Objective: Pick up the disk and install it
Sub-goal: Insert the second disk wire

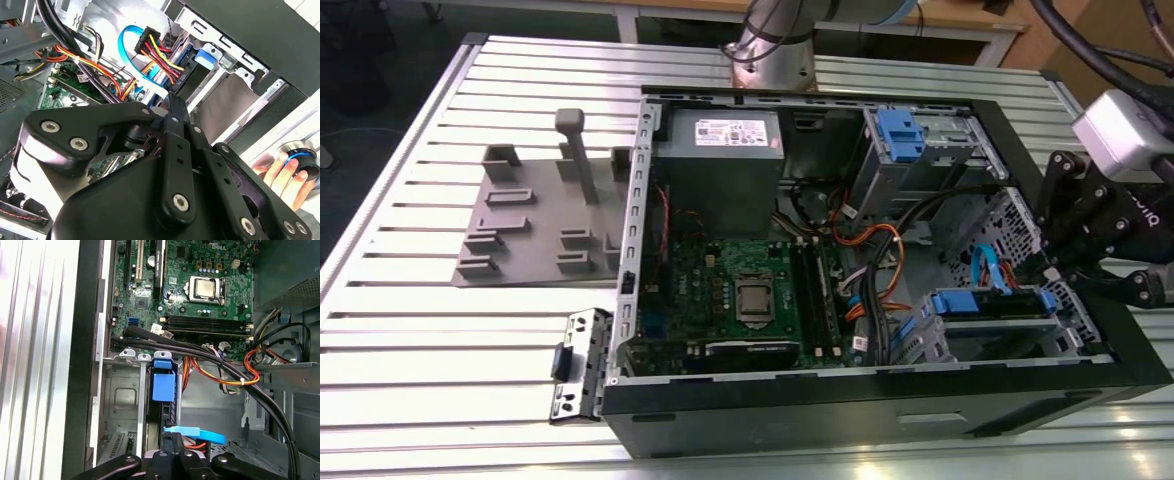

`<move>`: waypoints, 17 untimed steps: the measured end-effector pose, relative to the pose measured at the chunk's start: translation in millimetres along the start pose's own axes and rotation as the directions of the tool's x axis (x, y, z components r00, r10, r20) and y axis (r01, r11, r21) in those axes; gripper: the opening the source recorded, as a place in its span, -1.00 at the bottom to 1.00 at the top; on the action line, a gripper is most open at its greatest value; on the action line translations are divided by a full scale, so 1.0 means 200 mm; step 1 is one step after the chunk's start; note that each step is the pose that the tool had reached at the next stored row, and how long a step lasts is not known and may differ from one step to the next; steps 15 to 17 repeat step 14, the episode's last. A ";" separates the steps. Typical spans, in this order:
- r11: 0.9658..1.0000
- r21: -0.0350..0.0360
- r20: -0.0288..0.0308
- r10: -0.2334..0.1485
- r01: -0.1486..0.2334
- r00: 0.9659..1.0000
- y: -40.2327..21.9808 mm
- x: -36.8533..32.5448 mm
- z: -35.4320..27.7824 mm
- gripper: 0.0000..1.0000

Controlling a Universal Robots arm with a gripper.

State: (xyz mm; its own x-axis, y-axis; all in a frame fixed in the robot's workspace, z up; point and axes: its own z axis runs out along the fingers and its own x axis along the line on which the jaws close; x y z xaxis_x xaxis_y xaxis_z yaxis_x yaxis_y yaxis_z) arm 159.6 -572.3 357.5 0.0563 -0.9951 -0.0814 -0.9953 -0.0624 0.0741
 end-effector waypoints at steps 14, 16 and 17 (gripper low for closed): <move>1.000 -0.006 0.002 0.000 0.000 1.000 -0.018 0.001 -0.008 -0.80; 1.000 -0.006 0.002 0.000 0.000 1.000 -0.018 0.001 -0.008 -0.80; 1.000 -0.006 0.002 0.000 0.000 1.000 -0.018 0.001 -0.008 -0.80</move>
